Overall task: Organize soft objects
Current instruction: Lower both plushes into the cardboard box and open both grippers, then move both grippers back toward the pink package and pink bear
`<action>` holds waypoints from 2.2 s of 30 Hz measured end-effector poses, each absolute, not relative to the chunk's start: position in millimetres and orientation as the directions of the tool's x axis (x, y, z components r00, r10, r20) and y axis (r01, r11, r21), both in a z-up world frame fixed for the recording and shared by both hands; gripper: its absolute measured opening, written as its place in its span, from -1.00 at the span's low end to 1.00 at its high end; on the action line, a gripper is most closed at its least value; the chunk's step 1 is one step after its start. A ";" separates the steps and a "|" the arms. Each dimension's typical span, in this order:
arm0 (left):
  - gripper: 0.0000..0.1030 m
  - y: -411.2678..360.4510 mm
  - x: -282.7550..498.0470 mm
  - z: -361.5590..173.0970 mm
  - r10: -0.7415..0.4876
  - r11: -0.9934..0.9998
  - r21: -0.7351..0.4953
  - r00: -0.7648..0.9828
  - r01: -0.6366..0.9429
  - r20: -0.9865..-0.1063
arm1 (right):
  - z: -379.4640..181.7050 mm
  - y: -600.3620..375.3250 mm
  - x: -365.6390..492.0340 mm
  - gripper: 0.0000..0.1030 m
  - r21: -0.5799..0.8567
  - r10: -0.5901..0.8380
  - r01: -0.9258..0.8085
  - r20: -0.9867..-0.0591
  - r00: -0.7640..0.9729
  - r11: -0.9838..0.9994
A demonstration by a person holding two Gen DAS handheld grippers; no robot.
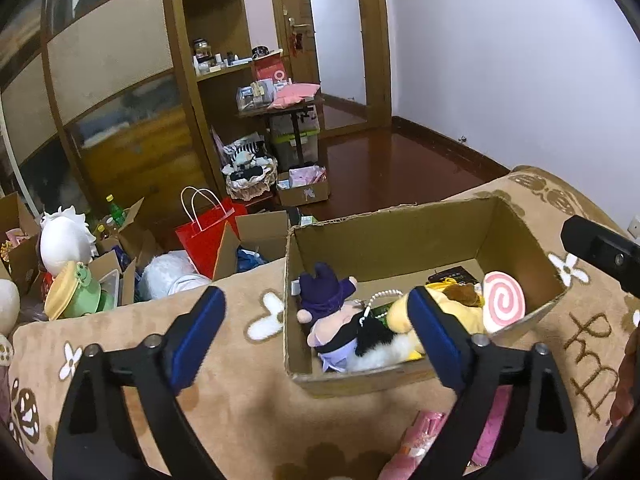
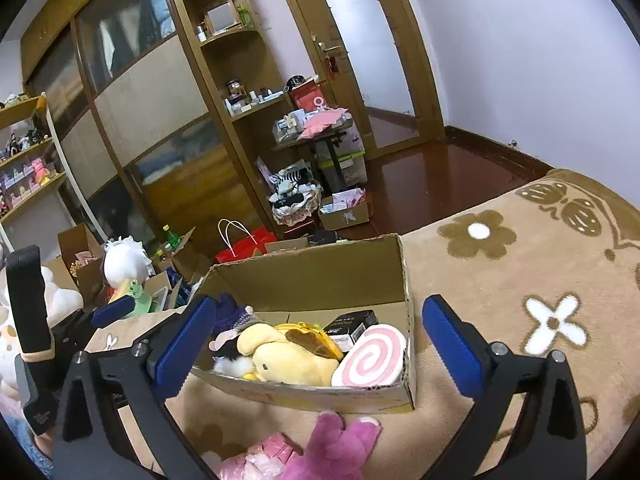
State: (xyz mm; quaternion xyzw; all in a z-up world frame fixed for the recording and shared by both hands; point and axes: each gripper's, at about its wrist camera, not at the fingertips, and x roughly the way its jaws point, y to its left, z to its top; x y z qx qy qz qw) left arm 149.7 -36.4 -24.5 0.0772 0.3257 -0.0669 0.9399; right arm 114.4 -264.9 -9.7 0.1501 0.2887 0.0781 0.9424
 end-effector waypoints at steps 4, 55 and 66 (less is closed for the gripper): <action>0.93 -32.9 135.5 -17.8 -0.076 0.980 0.100 0.783 0.173 -0.617 | -1.1 -267.6 104.0 1.00 0.333 0.223 -0.045 -0.521 0.824 0.942; 0.94 -42.8 90.6 -76.4 -0.059 0.962 0.115 0.603 0.246 -0.795 | -53.1 -263.5 57.8 1.00 0.311 0.205 0.021 -0.673 0.711 0.950; 0.94 -52.5 102.7 -102.9 -0.076 0.960 0.085 0.538 0.267 -0.840 | -83.9 -261.5 75.9 1.00 0.325 0.214 0.046 -0.715 0.665 0.944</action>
